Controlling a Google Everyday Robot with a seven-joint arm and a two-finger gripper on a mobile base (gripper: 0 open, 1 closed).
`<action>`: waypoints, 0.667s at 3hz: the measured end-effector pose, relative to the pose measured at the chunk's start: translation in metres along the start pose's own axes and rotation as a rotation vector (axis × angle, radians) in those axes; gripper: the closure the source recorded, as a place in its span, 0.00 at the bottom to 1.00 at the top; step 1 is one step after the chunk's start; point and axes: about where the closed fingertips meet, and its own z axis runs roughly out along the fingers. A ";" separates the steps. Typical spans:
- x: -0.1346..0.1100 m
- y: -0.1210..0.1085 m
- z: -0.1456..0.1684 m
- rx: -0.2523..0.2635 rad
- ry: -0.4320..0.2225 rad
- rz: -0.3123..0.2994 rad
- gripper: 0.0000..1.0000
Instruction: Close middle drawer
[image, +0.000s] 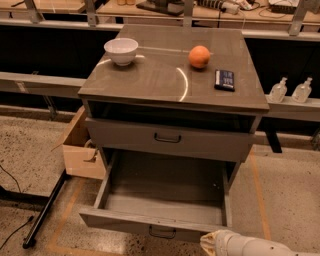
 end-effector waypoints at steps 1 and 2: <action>0.003 -0.014 0.012 0.066 0.009 -0.029 1.00; 0.002 -0.028 0.021 0.121 0.013 -0.039 1.00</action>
Offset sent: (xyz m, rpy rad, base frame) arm 0.0528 0.0165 -0.0073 -0.0069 -0.1966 -0.0449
